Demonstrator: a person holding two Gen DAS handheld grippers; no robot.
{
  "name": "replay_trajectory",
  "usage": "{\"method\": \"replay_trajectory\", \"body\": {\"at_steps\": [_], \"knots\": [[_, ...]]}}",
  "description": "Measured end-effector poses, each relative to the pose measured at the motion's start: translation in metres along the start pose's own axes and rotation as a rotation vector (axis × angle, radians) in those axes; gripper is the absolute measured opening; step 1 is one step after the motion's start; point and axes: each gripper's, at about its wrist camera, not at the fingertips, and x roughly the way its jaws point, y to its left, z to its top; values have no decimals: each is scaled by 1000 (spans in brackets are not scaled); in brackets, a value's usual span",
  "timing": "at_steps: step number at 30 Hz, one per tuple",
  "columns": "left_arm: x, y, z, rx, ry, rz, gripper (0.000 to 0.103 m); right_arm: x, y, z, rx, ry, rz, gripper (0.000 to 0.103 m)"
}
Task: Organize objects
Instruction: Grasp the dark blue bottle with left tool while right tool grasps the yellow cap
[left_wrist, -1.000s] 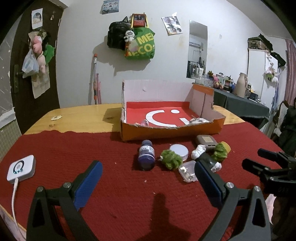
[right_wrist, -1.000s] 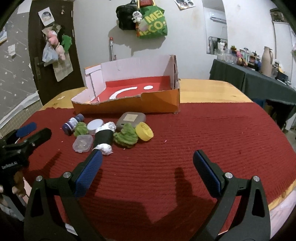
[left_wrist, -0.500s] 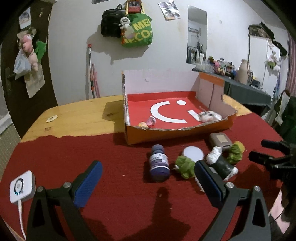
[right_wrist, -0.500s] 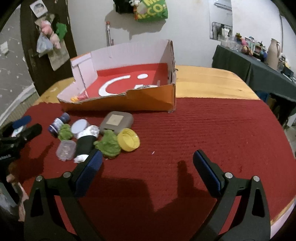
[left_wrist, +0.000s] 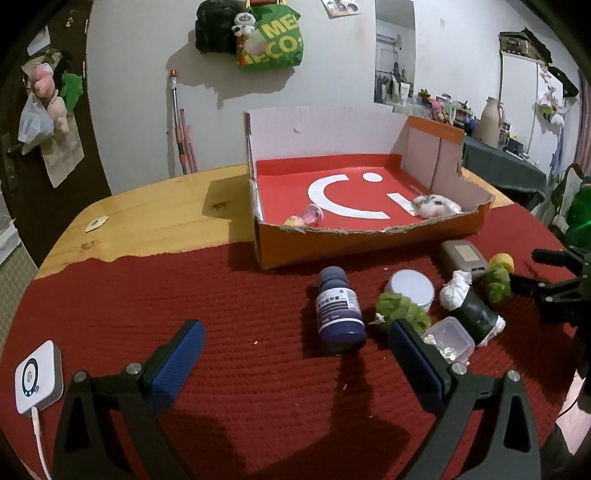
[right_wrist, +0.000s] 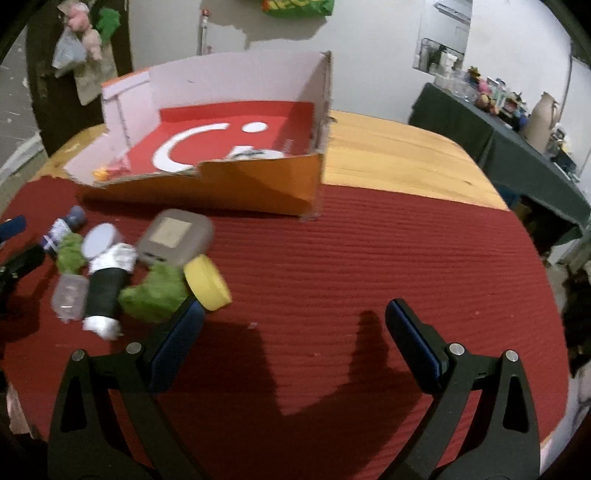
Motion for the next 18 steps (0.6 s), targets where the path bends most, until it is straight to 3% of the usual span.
{"method": "replay_trajectory", "body": {"at_steps": [6,13,18], "knots": [[6,-1,3,31,23,-6,101,-1,1,5,-34,7,31,100],[13,-1,7,27,48,-16,100,0,6,16,-71,-26,-21,100],[14,0,7,29,52,-15,100,2,2,22,-56,-30,-3,100]]}}
